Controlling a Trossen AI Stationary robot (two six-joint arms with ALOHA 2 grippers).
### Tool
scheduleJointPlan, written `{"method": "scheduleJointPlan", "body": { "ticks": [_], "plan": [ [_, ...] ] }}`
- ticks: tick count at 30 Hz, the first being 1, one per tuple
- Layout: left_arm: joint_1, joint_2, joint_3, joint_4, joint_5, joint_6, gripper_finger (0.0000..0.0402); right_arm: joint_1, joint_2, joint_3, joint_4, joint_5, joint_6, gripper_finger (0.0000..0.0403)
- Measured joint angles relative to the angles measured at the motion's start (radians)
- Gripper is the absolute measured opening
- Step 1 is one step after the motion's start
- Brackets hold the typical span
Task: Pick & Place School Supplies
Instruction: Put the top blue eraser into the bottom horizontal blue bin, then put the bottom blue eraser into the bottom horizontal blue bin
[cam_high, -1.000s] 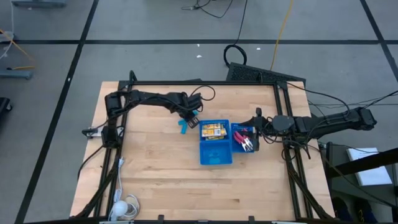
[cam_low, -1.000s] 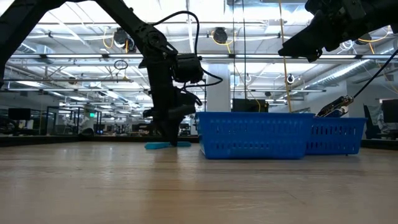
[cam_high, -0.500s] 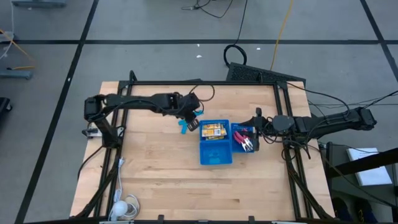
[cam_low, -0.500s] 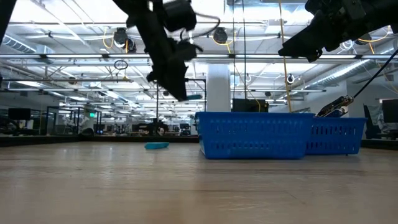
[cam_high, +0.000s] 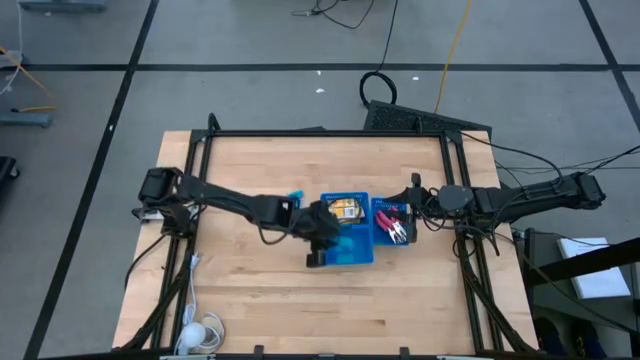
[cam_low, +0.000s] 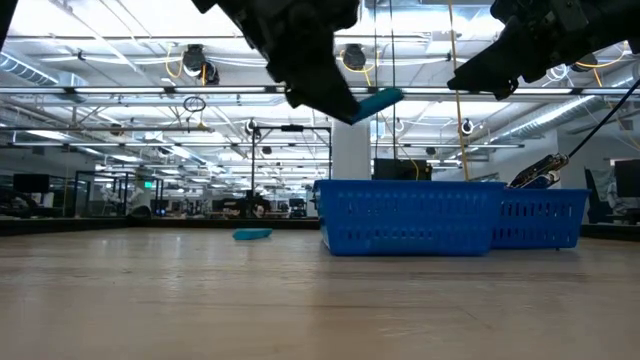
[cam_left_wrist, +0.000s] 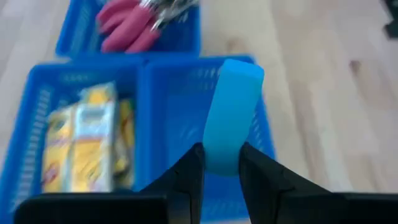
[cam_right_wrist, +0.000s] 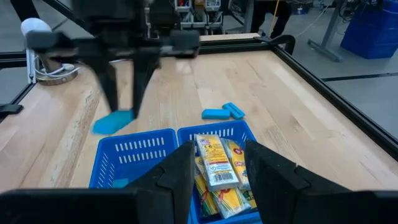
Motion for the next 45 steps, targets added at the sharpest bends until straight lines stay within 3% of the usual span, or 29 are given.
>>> {"method": "scheduleJointPlan", "body": {
  "ticks": [5,9,16,28,34,40,45],
  "plan": [
    [-0.026,0.058,0.0,0.099,-0.011,-0.028,0.0088,0.0,0.0,0.0,0.0,0.0,0.0,0.0132],
    [-0.021,0.102,0.0,0.088,-0.055,-0.077,0.0088,0.0,0.0,0.0,0.0,0.0,0.0,0.0132],
    [0.0,0.165,0.0,0.065,-0.04,-0.136,0.0088,0.0,0.0,0.0,0.0,0.0,0.0,0.0132],
    [0.005,0.176,0.001,0.062,-0.026,-0.172,0.0094,0.0,0.0,0.0,0.0,0.0,0.0,0.0132],
    [0.019,0.166,0.001,0.061,0.05,-0.187,0.0164,0.0,0.0,0.0,0.0,0.0,0.0,0.0132],
    [0.03,0.117,0.001,0.049,0.057,-0.136,0.0237,0.0,0.0,0.0,0.0,0.0,0.0,0.0132],
    [0.059,0.012,0.001,-0.088,-0.047,-0.176,0.0264,0.0,0.0,0.0,-0.001,0.0,0.0,0.0132]
  ]
}}
